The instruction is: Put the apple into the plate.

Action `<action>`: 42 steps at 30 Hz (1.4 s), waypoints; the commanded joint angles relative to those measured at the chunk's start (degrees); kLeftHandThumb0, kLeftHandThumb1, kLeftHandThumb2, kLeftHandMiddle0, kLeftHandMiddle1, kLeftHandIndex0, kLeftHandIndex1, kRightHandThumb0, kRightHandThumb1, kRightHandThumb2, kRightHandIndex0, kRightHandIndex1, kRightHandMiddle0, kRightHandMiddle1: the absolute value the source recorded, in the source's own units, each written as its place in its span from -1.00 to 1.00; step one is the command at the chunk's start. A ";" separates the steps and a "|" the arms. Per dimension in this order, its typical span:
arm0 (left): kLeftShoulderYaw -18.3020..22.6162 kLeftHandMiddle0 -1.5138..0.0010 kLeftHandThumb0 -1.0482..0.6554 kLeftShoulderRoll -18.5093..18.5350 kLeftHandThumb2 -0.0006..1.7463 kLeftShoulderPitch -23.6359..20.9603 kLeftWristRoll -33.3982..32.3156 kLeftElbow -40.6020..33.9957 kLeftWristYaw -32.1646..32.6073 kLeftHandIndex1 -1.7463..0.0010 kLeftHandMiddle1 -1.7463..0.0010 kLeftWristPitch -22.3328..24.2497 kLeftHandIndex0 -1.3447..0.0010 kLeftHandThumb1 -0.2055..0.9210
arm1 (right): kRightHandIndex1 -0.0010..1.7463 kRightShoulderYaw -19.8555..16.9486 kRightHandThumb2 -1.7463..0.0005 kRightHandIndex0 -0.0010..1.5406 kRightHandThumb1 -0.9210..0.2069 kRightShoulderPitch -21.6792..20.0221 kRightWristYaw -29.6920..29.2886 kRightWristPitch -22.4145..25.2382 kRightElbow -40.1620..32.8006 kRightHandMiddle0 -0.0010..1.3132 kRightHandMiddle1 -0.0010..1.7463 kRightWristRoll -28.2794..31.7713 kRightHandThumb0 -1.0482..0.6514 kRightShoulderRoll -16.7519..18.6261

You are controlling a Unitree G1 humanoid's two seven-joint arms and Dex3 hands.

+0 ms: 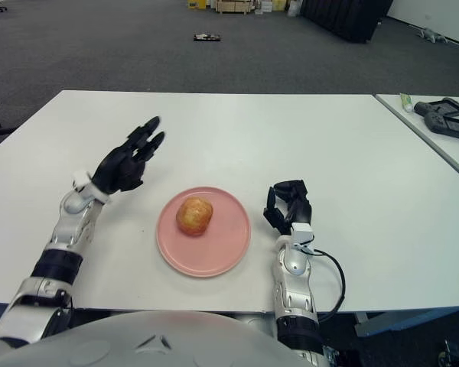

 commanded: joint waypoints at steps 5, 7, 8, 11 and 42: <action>3.18 0.96 -0.86 -5.51 -0.06 5.75 -0.50 -2.99 9.18 0.52 0.76 2.78 1.00 1.00 | 0.52 -0.29 0.05 -0.27 -0.61 0.21 1.00 0.62 2.88 -0.51 1.00 0.66 -0.21 -0.51; 3.43 0.98 -0.80 -6.16 -0.07 7.04 0.15 -3.73 10.61 0.20 0.51 2.61 1.00 1.00 | 0.52 -0.32 0.05 -0.27 -0.61 0.13 1.19 0.43 3.06 -0.51 1.00 0.71 -0.21 -0.60; 3.51 0.99 -0.76 -6.49 -0.07 7.62 0.45 -3.99 11.25 0.06 0.41 2.45 1.00 1.00 | 0.52 -0.35 0.05 -0.27 -0.61 0.08 1.28 0.37 3.15 -0.51 1.00 0.74 -0.21 -0.64; 3.94 1.00 -0.69 -8.06 -0.10 9.55 2.30 -3.99 14.69 -0.20 0.18 1.16 1.00 1.00 | 0.52 -0.31 0.05 -0.28 -0.61 -0.11 1.61 0.48 3.37 -0.51 1.00 0.81 -0.21 -0.79; 4.26 -0.05 -0.31 -12.41 0.22 13.14 18.83 5.78 36.35 -1.00 -0.99 -6.87 -0.04 0.86 | 0.53 0.75 0.02 -0.28 -0.57 -1.12 1.74 3.26 3.12 -0.49 1.00 -0.12 -0.21 -0.67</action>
